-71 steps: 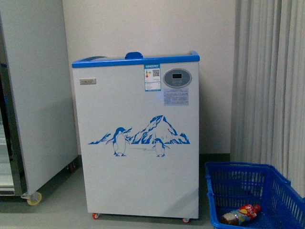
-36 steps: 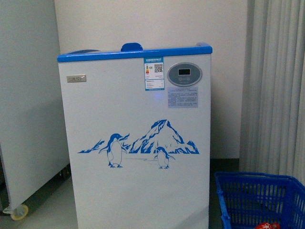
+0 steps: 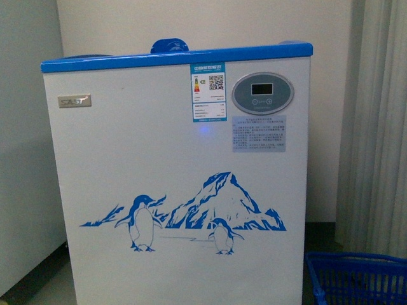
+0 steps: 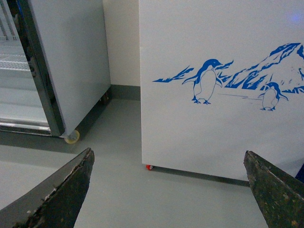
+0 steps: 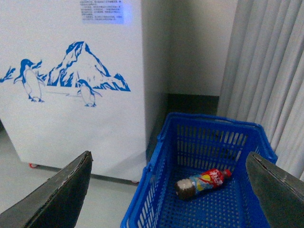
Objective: Put drink in fridge
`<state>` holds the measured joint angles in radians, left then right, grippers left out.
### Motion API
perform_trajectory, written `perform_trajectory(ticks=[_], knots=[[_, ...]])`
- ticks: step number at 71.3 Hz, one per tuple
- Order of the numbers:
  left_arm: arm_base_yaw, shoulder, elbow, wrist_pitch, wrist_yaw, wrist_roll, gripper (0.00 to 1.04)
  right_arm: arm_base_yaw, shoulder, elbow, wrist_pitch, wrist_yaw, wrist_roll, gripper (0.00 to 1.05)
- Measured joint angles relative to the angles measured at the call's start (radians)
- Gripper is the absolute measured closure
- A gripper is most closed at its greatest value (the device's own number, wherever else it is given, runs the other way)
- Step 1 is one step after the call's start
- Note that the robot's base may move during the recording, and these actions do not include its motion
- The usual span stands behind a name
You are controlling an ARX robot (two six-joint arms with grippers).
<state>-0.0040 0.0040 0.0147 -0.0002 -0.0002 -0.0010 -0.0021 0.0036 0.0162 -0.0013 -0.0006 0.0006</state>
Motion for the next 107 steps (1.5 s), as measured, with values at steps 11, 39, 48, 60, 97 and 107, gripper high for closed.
perform_trajectory(ticks=[11, 39, 48, 60, 97, 107], knots=[[0.000, 0.000, 0.000, 0.000, 0.000, 0.000, 0.08, 0.000, 0.000, 0.000, 0.000, 0.000, 0.000, 0.08], [0.000, 0.001, 0.000, 0.000, 0.001, 0.000, 0.08, 0.000, 0.000, 0.000, 0.000, -0.002, 0.000, 0.08], [0.000, 0.001, 0.000, 0.000, 0.000, 0.000, 0.08, 0.003, 0.008, 0.002, -0.008, 0.009, 0.010, 0.08], [0.000, 0.000, 0.000, 0.000, 0.000, 0.000, 0.08, -0.117, 0.520, 0.193, -0.238, 0.174, 0.355, 0.08], [0.000, 0.000, 0.000, 0.000, 0.000, 0.000, 0.08, -0.275, 2.000, 0.650, 0.318, 0.245, 0.859, 0.08], [0.000, 0.000, 0.000, 0.000, 0.000, 0.000, 0.08, -0.247, 2.177, 0.793, 0.296, 0.272, 0.918, 0.08]])
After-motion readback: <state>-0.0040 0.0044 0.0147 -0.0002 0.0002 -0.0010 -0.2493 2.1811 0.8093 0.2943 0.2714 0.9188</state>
